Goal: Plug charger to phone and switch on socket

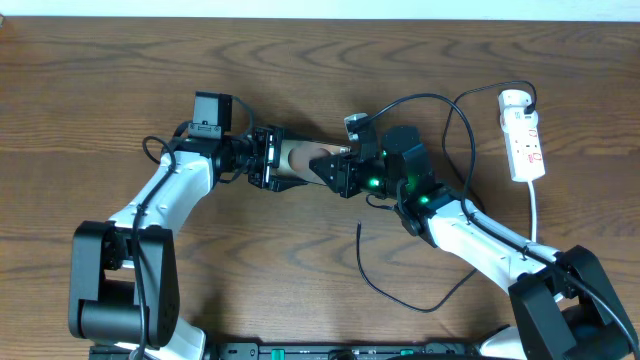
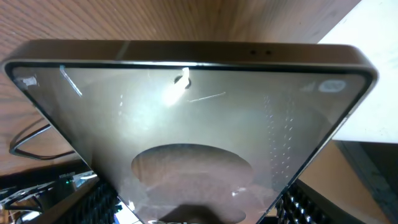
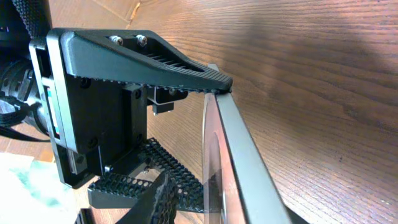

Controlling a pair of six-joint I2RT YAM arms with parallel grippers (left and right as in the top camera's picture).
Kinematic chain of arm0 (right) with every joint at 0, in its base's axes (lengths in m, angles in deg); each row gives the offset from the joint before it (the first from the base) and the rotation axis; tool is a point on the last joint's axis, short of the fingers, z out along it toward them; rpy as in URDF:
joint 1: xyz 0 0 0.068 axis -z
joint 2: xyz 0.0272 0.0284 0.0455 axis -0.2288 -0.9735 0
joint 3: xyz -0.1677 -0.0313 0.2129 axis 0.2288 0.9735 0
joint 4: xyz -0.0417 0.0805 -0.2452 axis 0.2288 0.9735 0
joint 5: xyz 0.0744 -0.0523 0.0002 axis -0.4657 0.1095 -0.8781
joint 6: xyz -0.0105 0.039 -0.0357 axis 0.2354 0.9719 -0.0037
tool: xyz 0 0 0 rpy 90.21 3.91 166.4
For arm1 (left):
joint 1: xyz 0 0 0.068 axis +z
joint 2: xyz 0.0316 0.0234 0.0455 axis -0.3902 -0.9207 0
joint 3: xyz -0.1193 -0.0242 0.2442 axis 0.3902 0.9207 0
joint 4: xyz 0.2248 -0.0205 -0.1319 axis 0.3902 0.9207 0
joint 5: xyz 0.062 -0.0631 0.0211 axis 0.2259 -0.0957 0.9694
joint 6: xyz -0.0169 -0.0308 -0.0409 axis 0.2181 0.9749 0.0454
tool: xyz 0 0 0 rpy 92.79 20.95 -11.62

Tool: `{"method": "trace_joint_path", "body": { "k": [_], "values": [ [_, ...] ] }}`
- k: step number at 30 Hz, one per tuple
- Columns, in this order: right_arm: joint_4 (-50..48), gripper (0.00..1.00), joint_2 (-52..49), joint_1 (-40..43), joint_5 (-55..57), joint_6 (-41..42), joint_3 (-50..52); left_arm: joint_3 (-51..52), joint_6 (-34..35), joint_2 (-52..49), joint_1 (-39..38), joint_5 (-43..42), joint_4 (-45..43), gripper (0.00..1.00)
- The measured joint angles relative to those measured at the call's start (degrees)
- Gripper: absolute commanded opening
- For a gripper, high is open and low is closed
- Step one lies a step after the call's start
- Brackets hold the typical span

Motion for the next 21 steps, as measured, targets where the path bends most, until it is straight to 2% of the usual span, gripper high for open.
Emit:
{"method": "trace_joint_path", "body": {
  "k": [17,21],
  "values": [
    [0.11,0.11,0.0,0.0,0.92,0.02,-0.02,0.0,0.0,0.02,0.0,-0.09,-0.02,0.07],
    [0.26,0.02,-0.02,0.02,1.57,1.11,0.0,0.0,-0.09,0.0,0.0,-0.09,-0.35,0.07]
  ]
}}
